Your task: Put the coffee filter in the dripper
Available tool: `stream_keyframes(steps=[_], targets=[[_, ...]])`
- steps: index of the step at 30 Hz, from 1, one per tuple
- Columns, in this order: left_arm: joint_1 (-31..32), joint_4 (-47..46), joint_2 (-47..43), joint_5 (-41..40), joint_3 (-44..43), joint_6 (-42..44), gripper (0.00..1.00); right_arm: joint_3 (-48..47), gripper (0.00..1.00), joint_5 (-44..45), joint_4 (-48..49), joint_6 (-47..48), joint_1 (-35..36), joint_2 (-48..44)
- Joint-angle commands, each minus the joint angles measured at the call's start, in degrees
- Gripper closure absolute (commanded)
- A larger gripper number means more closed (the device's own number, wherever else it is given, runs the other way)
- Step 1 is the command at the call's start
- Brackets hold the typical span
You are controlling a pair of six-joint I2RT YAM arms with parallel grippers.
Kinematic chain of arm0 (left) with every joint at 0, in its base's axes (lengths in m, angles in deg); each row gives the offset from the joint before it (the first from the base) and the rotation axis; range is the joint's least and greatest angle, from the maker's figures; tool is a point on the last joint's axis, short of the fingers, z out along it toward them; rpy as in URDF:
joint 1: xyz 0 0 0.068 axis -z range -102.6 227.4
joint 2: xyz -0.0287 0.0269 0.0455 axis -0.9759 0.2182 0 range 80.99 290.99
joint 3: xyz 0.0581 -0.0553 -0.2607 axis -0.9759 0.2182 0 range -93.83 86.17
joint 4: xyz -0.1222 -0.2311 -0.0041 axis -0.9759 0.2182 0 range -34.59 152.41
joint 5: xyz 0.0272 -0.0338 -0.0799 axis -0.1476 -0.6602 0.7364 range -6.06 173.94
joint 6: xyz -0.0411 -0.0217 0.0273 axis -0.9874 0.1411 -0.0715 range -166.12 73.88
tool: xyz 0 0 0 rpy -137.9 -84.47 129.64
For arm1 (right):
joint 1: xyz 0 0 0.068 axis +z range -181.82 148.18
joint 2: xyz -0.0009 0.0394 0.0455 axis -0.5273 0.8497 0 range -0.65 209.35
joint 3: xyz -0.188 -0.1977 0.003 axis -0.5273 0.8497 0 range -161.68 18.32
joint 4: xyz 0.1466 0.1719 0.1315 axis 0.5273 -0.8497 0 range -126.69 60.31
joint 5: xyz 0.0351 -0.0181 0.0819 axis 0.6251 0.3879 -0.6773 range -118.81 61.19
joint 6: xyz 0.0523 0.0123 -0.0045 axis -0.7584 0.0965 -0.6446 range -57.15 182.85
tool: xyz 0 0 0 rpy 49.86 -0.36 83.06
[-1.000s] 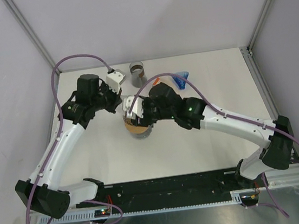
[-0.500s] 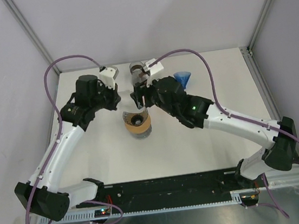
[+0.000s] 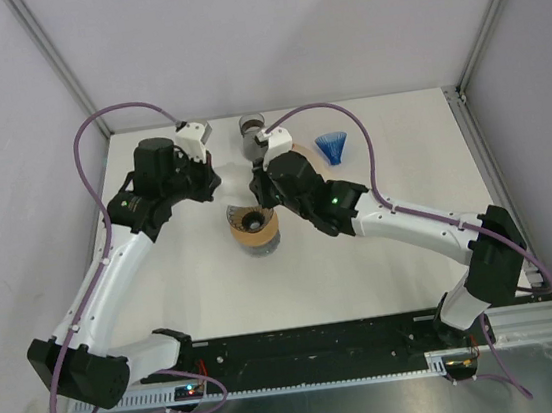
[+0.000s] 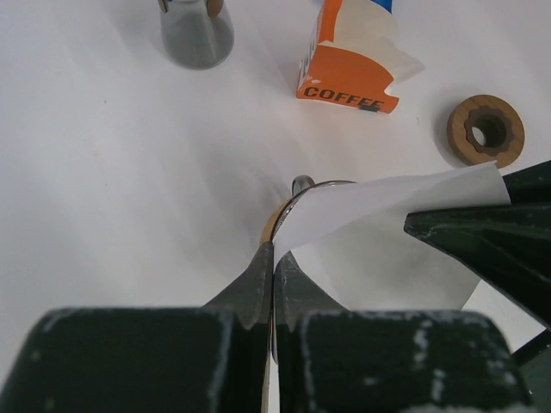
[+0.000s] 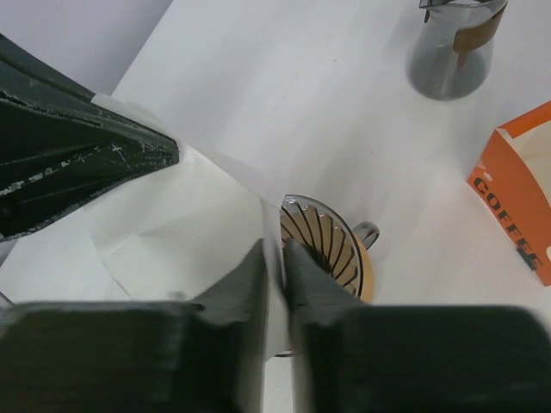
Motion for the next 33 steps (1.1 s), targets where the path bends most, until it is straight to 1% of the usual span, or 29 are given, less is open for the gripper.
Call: stream_keyframes(steps=[1, 3, 5, 8, 9, 11, 13, 16, 20, 25, 27, 30, 31, 33], targets=[[-0.71, -1.44, -1.97, 4.13, 1.5, -0.19, 1.0, 0.03, 0.94, -1.4, 0.96, -0.79, -1.35, -0.16], [-0.76, -1.41, -2.09, 5.28, 2.31, -0.06, 0.98, 0.03, 0.98, -3.45, 0.29, -0.87, -2.2, -0.01], [-1.02, -1.4, -2.12, 5.93, 2.84, 0.72, 0.87, 0.03, 1.0, -6.27, -0.83, -1.2, -3.27, 0.1], [-1.71, -1.36, -2.18, 6.21, 2.77, 1.75, 0.67, -0.93, 1.0, -10.31, -4.03, -1.52, -4.69, 0.26], [-1.96, -1.31, -2.2, 6.25, 2.53, 1.97, 0.6, -1.72, 1.0, -11.52, -6.57, -1.5, -4.98, 0.7], [-2.15, -1.11, -2.13, 6.65, 2.15, 2.61, 0.51, -4.65, 1.0, -14.22, -11.75, -0.92, -5.51, 2.12], [-2.24, -1.07, -1.87, 7.34, 2.08, 2.84, 0.47, -8.19, 1.0, -17.09, -16.95, -0.01, -5.72, 4.23], [-2.24, -1.0, -1.27, 8.35, 2.41, 2.63, 0.44, -12.91, 1.0, -21.58, -22.59, 1.15, -5.85, 7.45], [-2.25, -1.1, -0.33, 9.1, 3.54, 2.83, 0.45, -16.63, 1.0, -24.68, -26.0, 1.96, -5.92, 10.86], [-2.3, -1.13, 0.49, 9.46, 5.4, 3.82, 0.56, -20.31, 1.0, -24.52, -29.48, 3.08, -6.01, 13.44], [-2.28, -1.09, 1.03, 9.36, 5.95, 4.31, 0.64, -21.47, 1.0, -23.84, -30.86, 3.57, -6.14, 14.34], [-2.38, -1.22, 2.16, 9.26, 6.3, 4.89, 0.82, -22.72, 1.0, -22.97, -32.12, 4.05, -6.36, 15.59], [-2.38, -1.28, 2.61, 9.22, 6.31, 5.03, 0.86, -22.99, 1.0, -22.78, -32.08, 4.18, -6.43, 15.92], [-2.45, -1.31, 3.58, 8.78, 6.44, 5.31, 0.91, -23.35, 1.0, -22.04, -31.68, 4.28, -6.59, 16.6]])
